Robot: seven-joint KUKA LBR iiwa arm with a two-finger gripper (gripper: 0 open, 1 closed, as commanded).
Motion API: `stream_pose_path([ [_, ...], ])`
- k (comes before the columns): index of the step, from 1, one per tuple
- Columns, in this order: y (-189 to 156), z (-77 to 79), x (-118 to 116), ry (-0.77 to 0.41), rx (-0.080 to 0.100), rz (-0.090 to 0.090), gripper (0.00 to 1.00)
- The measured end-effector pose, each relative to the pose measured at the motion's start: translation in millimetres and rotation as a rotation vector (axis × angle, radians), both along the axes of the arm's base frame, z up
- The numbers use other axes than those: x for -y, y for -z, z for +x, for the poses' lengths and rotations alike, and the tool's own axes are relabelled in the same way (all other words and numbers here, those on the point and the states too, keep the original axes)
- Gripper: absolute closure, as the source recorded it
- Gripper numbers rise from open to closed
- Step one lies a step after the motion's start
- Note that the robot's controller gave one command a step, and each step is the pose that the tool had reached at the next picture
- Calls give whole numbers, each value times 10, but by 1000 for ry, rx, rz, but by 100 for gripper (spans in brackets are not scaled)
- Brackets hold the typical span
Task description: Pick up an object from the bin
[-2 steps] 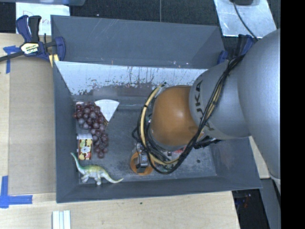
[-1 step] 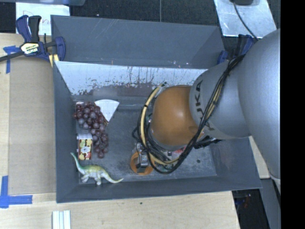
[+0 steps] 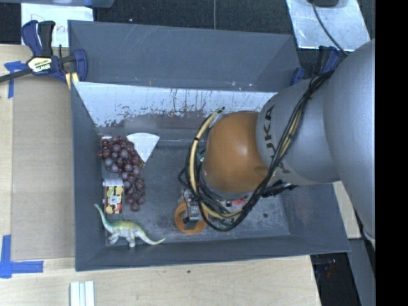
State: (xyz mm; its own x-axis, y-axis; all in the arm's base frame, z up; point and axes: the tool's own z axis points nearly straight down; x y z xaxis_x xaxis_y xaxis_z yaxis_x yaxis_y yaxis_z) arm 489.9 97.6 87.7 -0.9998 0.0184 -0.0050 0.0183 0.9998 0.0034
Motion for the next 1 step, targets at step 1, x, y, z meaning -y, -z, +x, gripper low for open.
stream_pose_path([
  [1, -136, 2, 2, 1, 1, 0, 100],
])
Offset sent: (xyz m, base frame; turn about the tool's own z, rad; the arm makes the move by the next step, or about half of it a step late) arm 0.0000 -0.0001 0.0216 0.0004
